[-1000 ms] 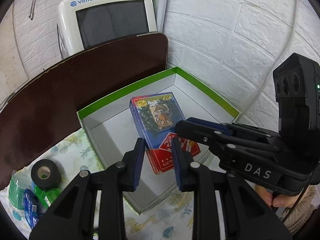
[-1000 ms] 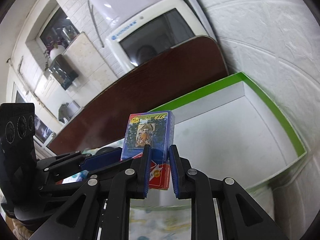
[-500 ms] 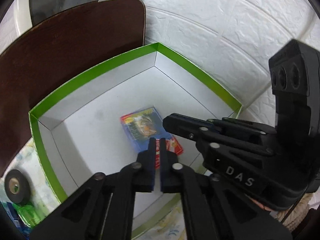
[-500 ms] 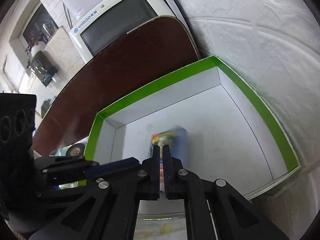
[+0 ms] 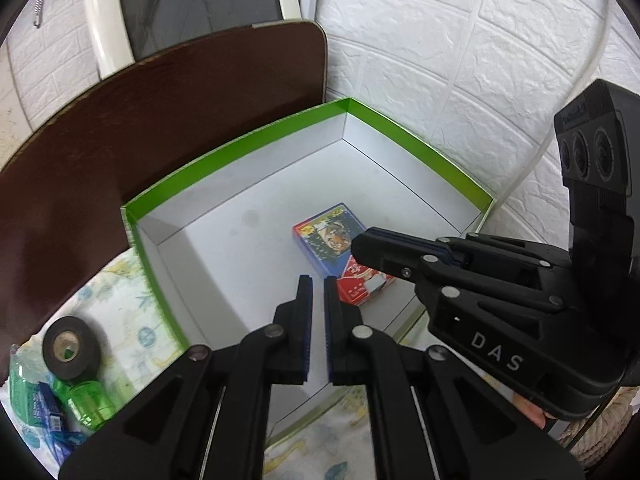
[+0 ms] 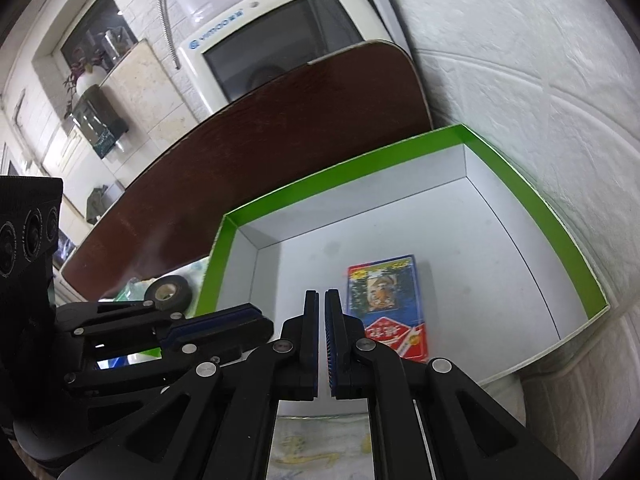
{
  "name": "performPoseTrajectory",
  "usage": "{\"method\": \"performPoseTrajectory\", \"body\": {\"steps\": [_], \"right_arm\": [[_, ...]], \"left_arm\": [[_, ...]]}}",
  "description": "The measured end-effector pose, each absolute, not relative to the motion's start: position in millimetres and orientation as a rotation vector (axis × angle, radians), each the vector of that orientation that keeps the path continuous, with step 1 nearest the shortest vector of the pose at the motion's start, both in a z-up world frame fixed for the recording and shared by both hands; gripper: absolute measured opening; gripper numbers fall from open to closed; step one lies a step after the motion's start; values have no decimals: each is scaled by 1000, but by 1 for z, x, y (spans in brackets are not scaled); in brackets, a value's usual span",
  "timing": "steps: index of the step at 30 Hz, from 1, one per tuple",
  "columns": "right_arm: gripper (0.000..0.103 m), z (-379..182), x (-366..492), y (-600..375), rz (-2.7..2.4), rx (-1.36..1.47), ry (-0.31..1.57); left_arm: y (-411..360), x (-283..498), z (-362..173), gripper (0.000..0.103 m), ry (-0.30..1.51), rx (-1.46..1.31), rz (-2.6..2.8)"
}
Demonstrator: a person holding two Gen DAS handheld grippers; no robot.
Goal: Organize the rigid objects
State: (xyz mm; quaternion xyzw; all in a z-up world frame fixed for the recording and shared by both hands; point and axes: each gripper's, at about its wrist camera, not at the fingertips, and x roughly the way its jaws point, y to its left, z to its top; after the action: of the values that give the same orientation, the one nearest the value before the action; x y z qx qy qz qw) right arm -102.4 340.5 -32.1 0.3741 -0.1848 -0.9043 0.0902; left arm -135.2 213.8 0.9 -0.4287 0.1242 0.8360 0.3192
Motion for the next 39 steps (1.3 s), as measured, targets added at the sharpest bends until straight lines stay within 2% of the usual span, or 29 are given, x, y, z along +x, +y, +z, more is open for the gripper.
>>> {"method": "performPoseTrajectory", "body": {"steps": [11, 14, 17, 23, 25, 27, 30, 32, 33, 37, 39], "right_arm": [[7, -3, -76, 295, -2662, 1066, -455], [6, 4, -68, 279, -2645, 1052, -417], [6, 7, -61, 258, -2625, 1046, -367], [7, -4, -60, 213, -2516, 1087, -308], [7, -8, -60, 201, -2473, 1095, -310], [7, -11, -59, 189, -2452, 1111, -274], [9, -13, -56, 177, -2434, 1135, -219], [13, -9, -52, 173, -2450, 1132, -182], [18, -6, -50, 170, -2452, 1128, -163], [55, 2, -45, 160, -2457, 1095, -85], [56, 3, -43, 151, -2453, 1073, -25]], "left_arm": [[150, -116, 20, 6, 263, -1070, 2314], [122, -108, 22, 9, 234, -1061, 2372], [91, -100, 17, 14, 195, -1083, 2414], [46, -76, -9, 15, 188, -1168, 2410], [37, -67, -18, 19, 181, -1184, 2398], [28, -56, -24, 34, 174, -1186, 2384], [23, -43, -27, 40, 193, -1160, 2379], [21, -38, -28, 41, 200, -1148, 2377], [20, -37, -29, 41, 196, -1145, 2377], [15, -37, -29, 41, 167, -1144, 2387], [13, -37, -30, 41, 152, -1147, 2388]]}}
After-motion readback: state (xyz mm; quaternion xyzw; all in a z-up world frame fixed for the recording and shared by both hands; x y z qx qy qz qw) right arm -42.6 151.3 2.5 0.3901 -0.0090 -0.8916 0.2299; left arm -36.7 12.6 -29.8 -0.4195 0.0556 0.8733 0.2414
